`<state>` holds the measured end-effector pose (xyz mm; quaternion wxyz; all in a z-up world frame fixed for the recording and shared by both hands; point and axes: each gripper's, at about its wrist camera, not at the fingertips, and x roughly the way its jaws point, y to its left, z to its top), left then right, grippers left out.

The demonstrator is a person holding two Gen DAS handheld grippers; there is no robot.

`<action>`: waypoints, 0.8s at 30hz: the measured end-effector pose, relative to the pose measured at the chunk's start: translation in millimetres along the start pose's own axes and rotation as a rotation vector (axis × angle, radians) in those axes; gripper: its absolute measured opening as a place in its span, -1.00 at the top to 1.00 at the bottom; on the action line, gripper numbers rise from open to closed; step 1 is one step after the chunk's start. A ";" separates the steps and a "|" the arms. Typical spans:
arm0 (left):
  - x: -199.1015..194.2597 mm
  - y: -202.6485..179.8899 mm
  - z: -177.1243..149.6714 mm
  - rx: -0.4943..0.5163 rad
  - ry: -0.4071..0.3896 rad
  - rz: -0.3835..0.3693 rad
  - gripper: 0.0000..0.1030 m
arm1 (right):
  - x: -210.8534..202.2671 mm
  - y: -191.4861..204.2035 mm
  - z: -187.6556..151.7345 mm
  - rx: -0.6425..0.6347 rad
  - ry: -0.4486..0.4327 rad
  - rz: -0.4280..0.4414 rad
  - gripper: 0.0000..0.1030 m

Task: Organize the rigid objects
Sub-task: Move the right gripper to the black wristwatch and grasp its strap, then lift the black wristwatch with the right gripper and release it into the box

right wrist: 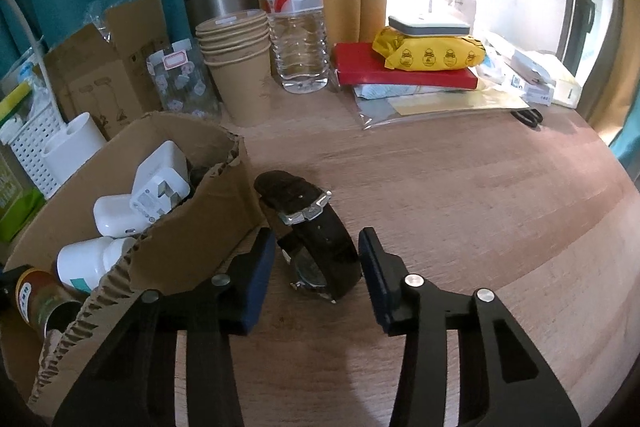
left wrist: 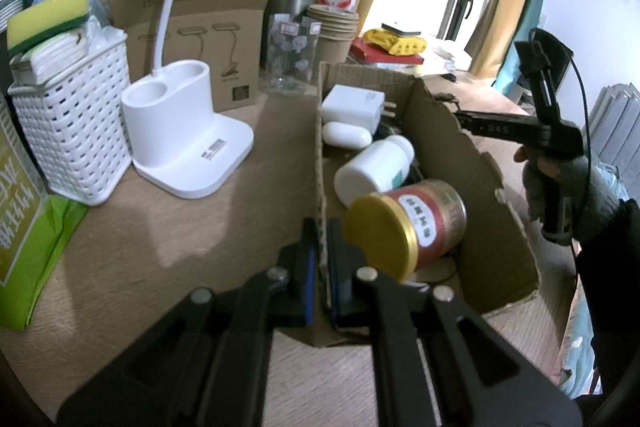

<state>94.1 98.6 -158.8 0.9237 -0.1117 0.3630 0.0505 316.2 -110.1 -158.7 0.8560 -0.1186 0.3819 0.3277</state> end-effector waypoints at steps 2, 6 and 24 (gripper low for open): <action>0.3 0.4 0.4 0.000 0.000 0.000 0.88 | -0.4 -0.8 -0.2 -0.005 -0.002 -0.017 0.45; 0.0 0.1 0.0 -0.001 0.000 0.000 0.89 | -1.6 1.2 -2.1 -0.024 -0.010 -0.029 0.54; -0.1 0.2 -0.2 0.000 0.000 0.000 0.88 | -33.6 0.3 1.5 -0.002 -0.111 -0.068 0.89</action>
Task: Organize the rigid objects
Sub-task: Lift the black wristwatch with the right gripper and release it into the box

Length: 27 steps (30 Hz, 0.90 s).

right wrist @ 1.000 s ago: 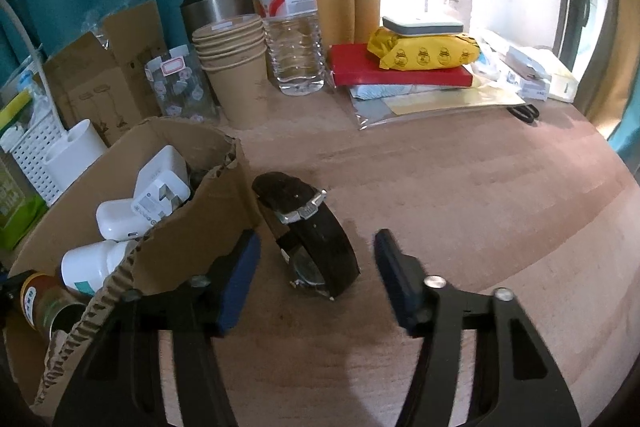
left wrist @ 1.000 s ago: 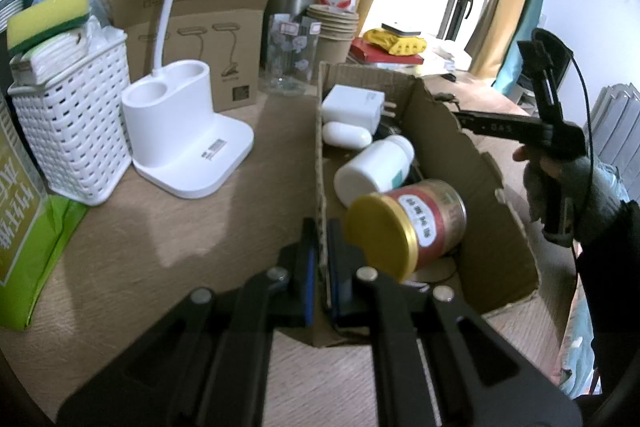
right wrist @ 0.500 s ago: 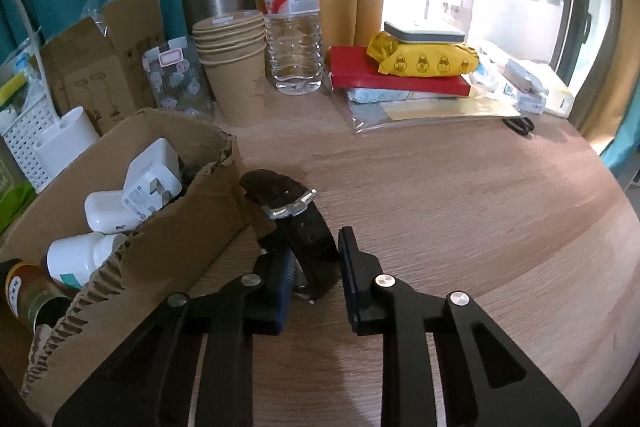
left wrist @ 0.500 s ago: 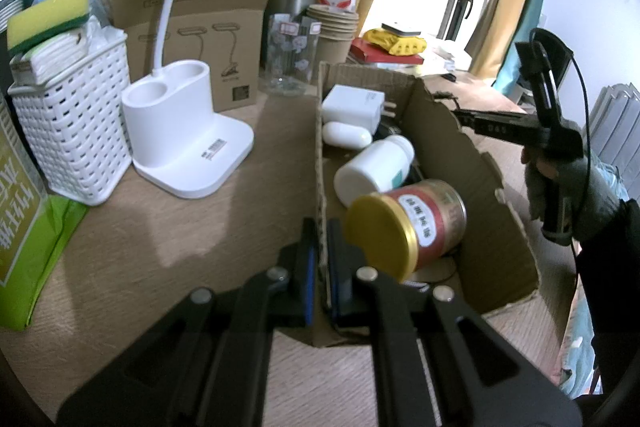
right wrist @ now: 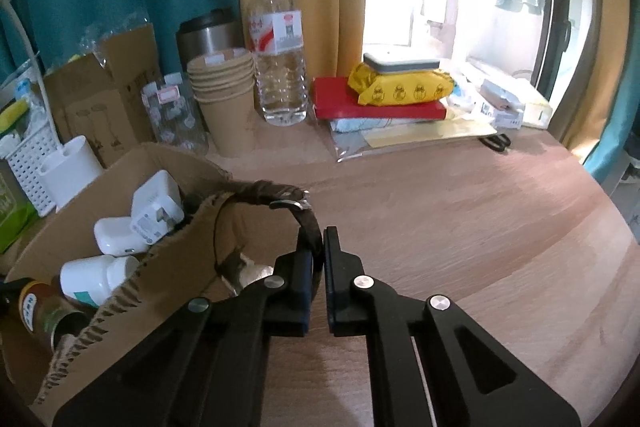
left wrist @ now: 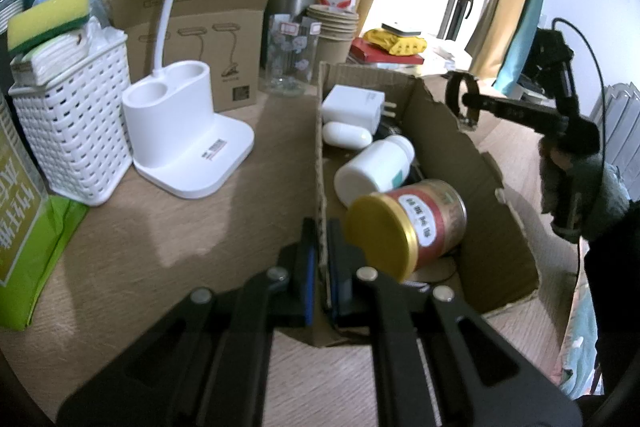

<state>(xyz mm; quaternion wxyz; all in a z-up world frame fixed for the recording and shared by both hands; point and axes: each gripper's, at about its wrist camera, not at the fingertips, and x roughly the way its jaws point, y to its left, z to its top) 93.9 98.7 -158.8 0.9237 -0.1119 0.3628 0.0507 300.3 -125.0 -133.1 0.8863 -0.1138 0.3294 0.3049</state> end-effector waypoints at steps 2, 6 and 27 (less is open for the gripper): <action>0.0 -0.1 0.0 0.001 0.000 0.000 0.88 | -6.9 2.9 2.3 -0.008 -0.011 0.002 0.89; -0.7 0.3 -0.2 0.002 -0.002 0.002 0.88 | -23.1 12.8 9.3 -0.033 -0.041 0.007 0.89; -1.2 -0.1 -0.7 0.005 -0.008 0.005 0.89 | -39.2 102.3 24.8 -0.188 -0.057 0.162 0.89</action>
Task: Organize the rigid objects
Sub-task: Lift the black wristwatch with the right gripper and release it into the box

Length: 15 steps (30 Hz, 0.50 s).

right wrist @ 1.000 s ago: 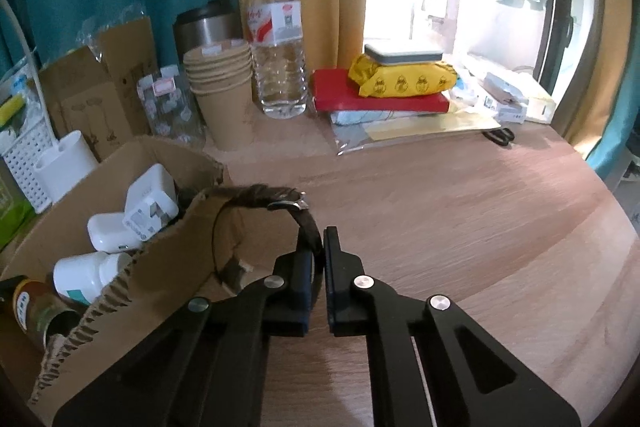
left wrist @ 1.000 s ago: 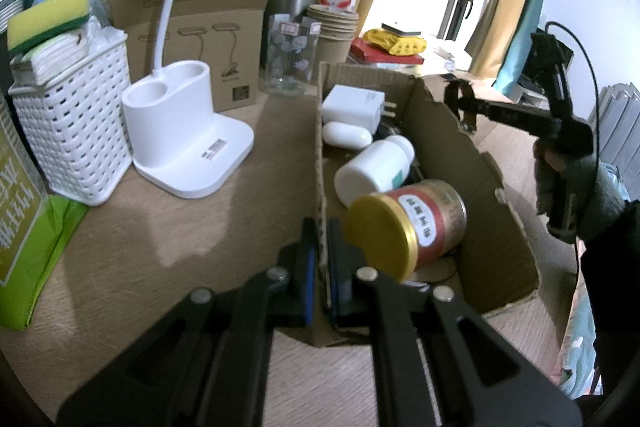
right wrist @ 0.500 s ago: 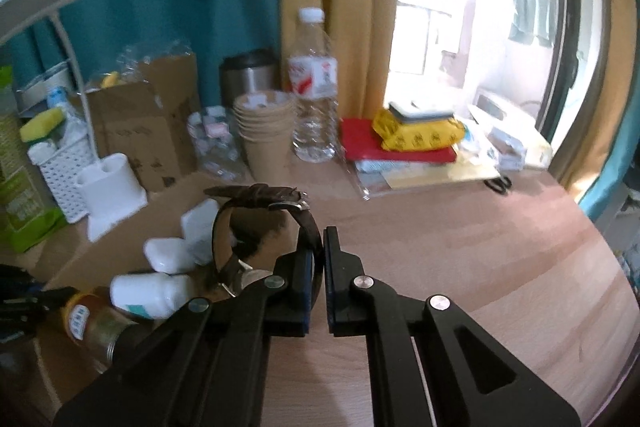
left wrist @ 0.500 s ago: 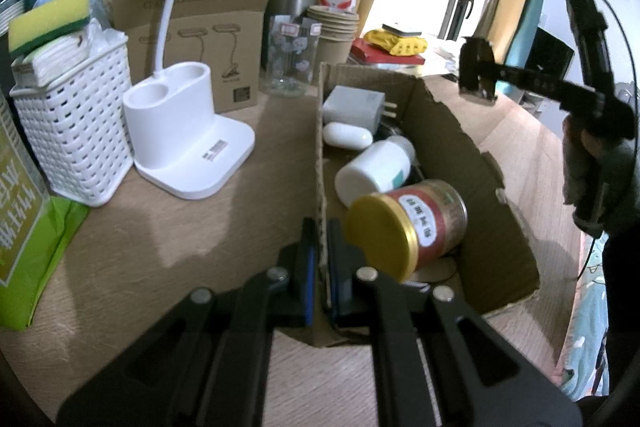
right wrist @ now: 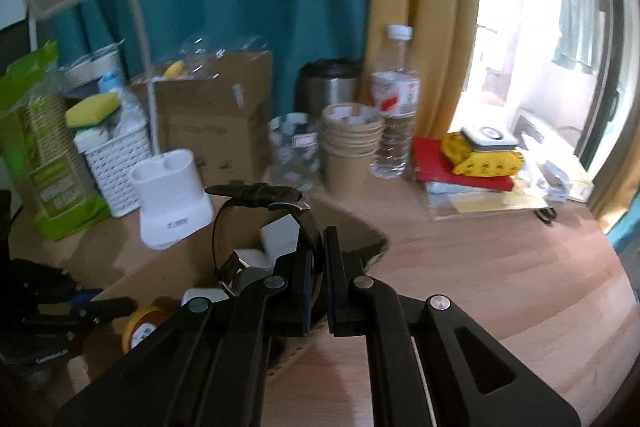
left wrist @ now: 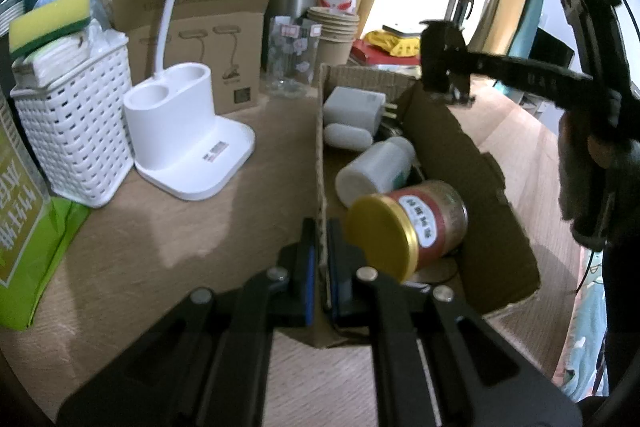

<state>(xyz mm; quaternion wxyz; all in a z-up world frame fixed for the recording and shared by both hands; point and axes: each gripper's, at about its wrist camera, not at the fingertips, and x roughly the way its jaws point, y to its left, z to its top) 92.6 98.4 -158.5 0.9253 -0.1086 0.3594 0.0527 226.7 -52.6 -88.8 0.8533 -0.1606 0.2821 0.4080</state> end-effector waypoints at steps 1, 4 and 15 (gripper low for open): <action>-0.1 0.0 -0.1 0.000 0.000 0.000 0.89 | 0.5 3.2 -1.8 -0.007 0.006 0.008 0.89; -0.1 -0.1 -0.1 0.000 0.000 0.001 0.89 | 3.0 15.0 -8.0 -0.034 0.029 0.029 0.89; 0.0 0.0 -0.1 0.000 0.000 0.000 0.89 | 14.5 40.3 -22.3 -0.162 0.139 0.047 0.89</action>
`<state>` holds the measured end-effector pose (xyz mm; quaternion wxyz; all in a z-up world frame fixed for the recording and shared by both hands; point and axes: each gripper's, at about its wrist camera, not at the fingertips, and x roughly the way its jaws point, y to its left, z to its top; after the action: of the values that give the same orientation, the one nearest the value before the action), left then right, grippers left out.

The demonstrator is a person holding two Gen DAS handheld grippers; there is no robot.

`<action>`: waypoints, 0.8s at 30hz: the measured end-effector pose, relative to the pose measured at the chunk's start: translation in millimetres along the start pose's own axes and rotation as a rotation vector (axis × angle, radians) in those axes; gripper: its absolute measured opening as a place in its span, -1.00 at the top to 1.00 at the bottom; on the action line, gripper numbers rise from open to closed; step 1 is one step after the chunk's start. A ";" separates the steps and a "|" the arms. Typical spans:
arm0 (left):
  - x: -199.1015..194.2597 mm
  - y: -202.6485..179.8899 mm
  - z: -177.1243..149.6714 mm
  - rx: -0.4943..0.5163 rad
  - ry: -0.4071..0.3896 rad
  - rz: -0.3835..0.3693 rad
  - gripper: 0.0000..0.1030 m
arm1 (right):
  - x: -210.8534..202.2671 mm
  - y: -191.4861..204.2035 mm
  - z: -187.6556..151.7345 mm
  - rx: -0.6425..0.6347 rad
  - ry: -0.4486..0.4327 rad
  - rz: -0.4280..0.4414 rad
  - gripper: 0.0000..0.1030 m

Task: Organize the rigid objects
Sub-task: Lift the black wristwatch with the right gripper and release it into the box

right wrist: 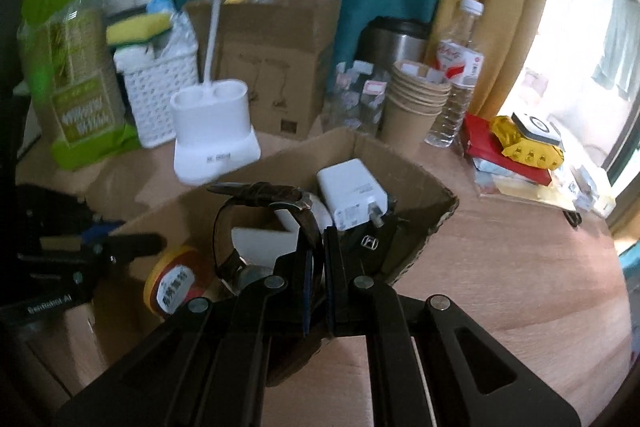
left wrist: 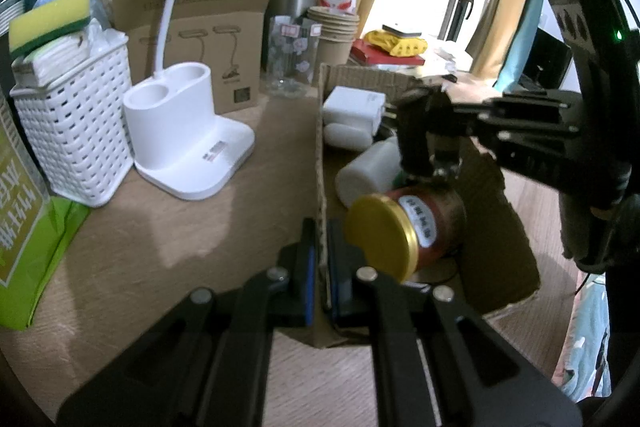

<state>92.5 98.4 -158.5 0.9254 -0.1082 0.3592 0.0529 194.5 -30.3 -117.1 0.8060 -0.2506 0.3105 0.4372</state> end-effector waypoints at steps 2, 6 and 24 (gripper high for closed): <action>0.2 0.4 0.3 0.000 -0.001 0.001 0.89 | 3.8 1.6 0.2 -0.013 0.022 -0.007 0.89; 0.0 -0.6 0.0 0.000 0.000 0.000 0.89 | 13.6 1.5 0.8 -0.037 0.068 -0.046 0.89; 0.1 -1.1 -0.1 0.001 0.000 0.000 0.89 | 18.7 -11.8 4.6 -0.007 0.093 -0.060 0.21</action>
<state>92.6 97.3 -158.5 0.9255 -0.1078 0.3591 0.0526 213.9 -22.7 -125.8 0.8025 -0.2827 0.3385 0.4019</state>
